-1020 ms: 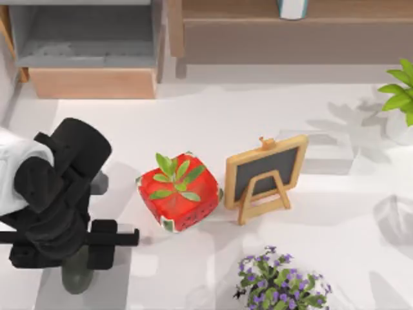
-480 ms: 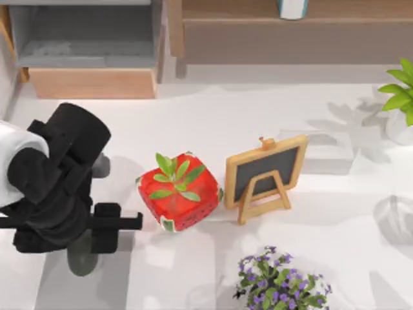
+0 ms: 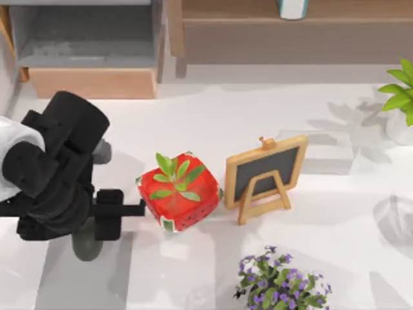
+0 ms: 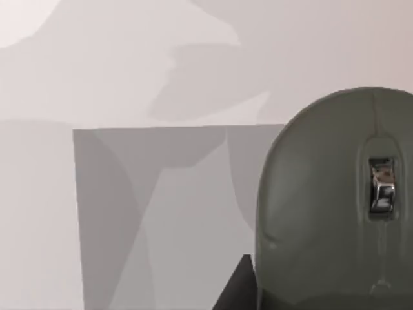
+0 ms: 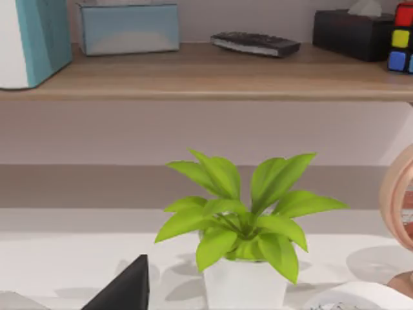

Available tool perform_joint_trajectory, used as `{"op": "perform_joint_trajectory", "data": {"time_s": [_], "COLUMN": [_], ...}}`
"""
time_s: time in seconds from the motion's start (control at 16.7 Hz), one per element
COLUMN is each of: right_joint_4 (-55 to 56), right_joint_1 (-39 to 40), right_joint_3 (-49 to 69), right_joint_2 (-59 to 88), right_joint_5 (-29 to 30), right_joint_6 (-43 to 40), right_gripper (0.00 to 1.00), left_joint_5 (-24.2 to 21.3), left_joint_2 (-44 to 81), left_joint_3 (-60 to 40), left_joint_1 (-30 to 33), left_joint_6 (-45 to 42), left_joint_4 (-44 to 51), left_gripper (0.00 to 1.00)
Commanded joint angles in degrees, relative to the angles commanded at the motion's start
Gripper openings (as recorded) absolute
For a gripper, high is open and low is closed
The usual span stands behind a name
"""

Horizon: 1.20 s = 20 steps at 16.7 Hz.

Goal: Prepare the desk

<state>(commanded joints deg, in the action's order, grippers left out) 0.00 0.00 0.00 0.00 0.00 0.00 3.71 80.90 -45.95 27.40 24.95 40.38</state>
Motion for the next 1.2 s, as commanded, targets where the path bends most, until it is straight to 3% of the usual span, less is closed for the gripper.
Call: {"op": "perform_joint_trajectory", "data": {"time_s": [1.14,1.2], "right_joint_4": [0.00,0.00], "right_joint_1": [0.00,0.00], "right_joint_3": [0.00,0.00], "right_joint_2": [0.00,0.00], "right_joint_5": [0.00,0.00], "right_joint_6": [0.00,0.00], "right_gripper": [1.00,1.00], "left_joint_5": [-0.68,-0.68], "left_joint_2": [4.50,4.50], "left_joint_3": [4.79,4.79], "left_joint_1": [0.07,0.07], "left_joint_6": [0.30,0.30], "left_joint_4": [0.18,0.18], "left_gripper": [0.00,0.08]}}
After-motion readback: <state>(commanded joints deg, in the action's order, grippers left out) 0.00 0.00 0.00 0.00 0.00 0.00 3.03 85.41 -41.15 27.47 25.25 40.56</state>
